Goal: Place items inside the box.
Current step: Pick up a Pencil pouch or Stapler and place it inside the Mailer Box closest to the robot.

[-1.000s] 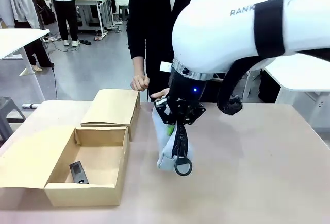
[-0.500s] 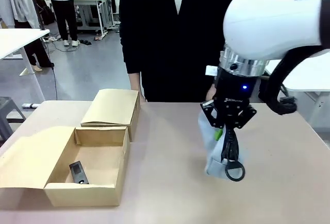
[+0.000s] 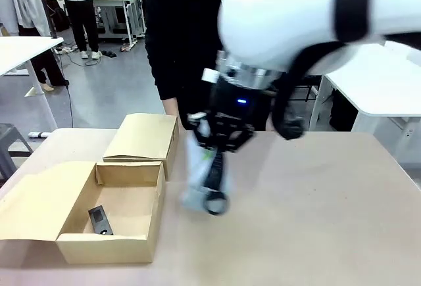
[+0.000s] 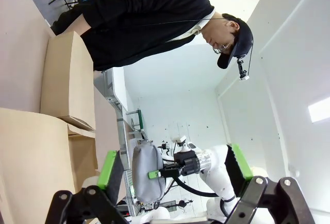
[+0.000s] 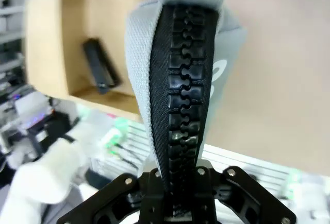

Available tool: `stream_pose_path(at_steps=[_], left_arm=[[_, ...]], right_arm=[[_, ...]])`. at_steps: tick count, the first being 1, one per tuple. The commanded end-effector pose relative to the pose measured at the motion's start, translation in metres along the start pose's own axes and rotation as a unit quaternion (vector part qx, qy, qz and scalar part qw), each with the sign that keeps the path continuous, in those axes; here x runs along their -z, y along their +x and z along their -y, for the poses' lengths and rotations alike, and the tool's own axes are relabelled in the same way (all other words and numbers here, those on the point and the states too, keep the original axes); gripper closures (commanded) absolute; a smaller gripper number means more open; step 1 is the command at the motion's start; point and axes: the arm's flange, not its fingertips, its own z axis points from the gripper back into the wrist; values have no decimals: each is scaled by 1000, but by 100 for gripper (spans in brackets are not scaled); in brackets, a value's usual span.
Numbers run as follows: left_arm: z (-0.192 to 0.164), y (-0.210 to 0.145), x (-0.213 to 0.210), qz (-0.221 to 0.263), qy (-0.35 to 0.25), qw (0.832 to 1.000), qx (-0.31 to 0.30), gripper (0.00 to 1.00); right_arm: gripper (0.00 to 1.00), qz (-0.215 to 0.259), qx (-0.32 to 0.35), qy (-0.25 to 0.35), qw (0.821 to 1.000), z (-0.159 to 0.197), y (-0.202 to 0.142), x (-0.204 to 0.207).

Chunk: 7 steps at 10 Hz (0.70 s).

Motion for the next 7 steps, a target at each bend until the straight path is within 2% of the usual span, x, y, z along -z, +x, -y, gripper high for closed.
stream_pose_path(at_steps=[1,2,3,4,5,6,7], left_arm=[[1,-5,2,-1,-7,1000,7,0],[1,-5,2,-1,-7,1000,7,0],[1,-5,2,-1,-7,1000,7,0],[1,-5,2,-1,-7,1000,7,0],[1,-5,2,-1,-7,1000,7,0],[1,-5,2,-1,-7,1000,7,0],[1,-5,2,-1,-7,1000,7,0]], right_arm=[[93,5,34,29,999,-72,32,14],[93,6,28,34,999,-102,39,25],[93,-30,37,40,998,-122,44,40],[93,-62,4,12,998,-126,41,55],[93,-18,24,49,998,-96,30,34],[93,-18,24,49,998,-96,30,34],[93,-43,14,40,998,-115,35,62]])
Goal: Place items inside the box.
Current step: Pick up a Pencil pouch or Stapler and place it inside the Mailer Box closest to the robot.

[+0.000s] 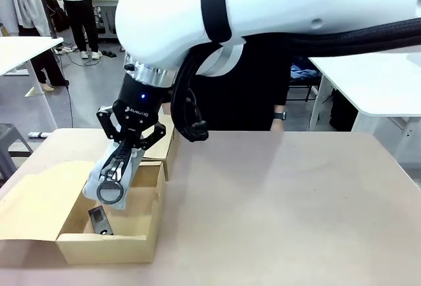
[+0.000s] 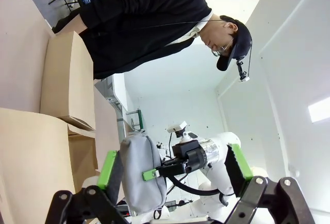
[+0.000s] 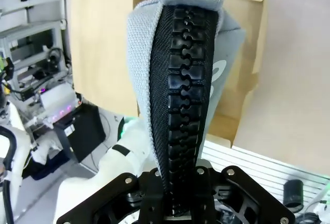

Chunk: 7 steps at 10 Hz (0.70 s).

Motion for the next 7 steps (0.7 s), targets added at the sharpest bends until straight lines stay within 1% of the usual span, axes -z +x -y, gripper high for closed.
stream_pose_path(at_steps=[1,3,4,5,7], left_arm=[[1,-5,2,-1,-7,1000,7,0],[1,-5,2,-1,-7,1000,7,0],[1,-5,2,-1,-7,1000,7,0],[1,-5,2,-1,-7,1000,7,0],[1,-5,2,-1,-7,1000,7,0]], right_arm=[[93,9,4,-5,1000,-14,-3,23],[93,3,-16,-15,1000,-34,12,50],[93,-2,-10,-35,999,-38,20,61],[93,-19,-10,-48,999,-39,28,74],[93,-36,-11,-57,998,-39,42,102]])
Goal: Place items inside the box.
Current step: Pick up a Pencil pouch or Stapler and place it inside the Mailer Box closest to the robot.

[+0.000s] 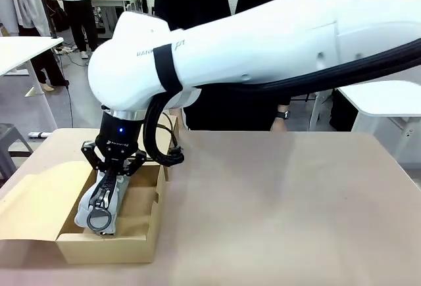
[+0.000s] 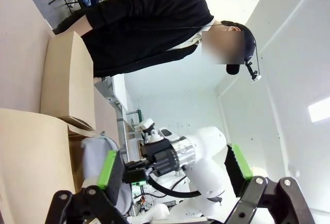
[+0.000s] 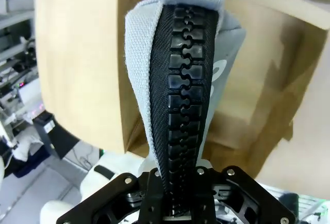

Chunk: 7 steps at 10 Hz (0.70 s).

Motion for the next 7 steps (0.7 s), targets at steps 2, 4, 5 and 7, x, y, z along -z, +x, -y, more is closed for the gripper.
stream_pose_path(at_steps=[2,4,5,7], left_arm=[[1,-5,2,-1,-7,1000,7,0],[1,-5,2,-1,-7,1000,7,0],[1,-5,2,-1,-7,1000,7,0],[1,-5,2,-1,-7,1000,7,0]], right_arm=[[93,-24,16,-21,999,-9,16,14],[93,-42,29,-23,998,-1,19,28],[93,-45,33,-22,998,3,21,34],[93,-41,44,-16,998,10,24,38]])
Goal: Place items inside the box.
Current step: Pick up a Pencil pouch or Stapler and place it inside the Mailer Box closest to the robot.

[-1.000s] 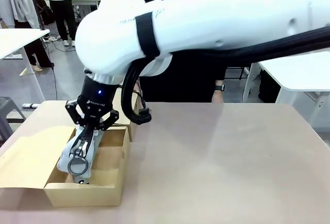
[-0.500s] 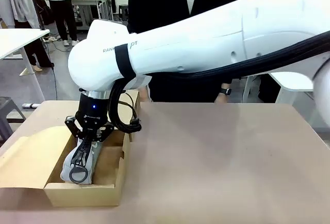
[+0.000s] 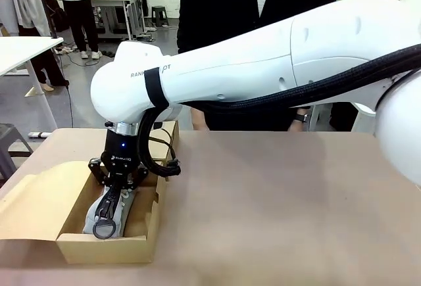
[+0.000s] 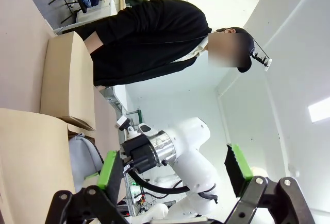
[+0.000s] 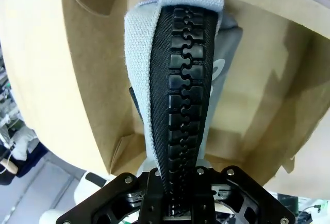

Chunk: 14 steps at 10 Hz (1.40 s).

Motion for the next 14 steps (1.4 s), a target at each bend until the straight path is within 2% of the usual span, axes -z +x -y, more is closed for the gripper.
stream_pose_path(at_steps=[1,2,3,5,6,7,11,12,14], left_arm=[[1,-5,2,-1,-7,1000,7,0],[1,-5,2,-1,-7,1000,7,0],[1,-5,2,-1,-7,1000,7,0],[1,-5,2,-1,-7,1000,7,0],[1,-5,2,-1,-7,1000,7,0],[1,-5,2,-1,-7,1000,7,0],[1,-5,2,-1,-7,1000,7,0],[1,-5,2,-1,-7,1000,7,0],[1,-5,2,-1,-7,1000,7,0]], right_arm=[[42,6,23,14,1000,2,0,-2],[33,6,23,19,1000,5,-1,-4],[0,5,22,21,1000,6,-3,-5],[0,8,21,23,999,7,-3,-6],[10,9,22,26,999,8,-4,-7],[1,12,24,29,999,11,-5,-8],[0,15,18,52,998,25,-14,-24],[0,16,-2,78,997,40,-23,-42],[0,30,-17,130,991,119,-69,-112]])
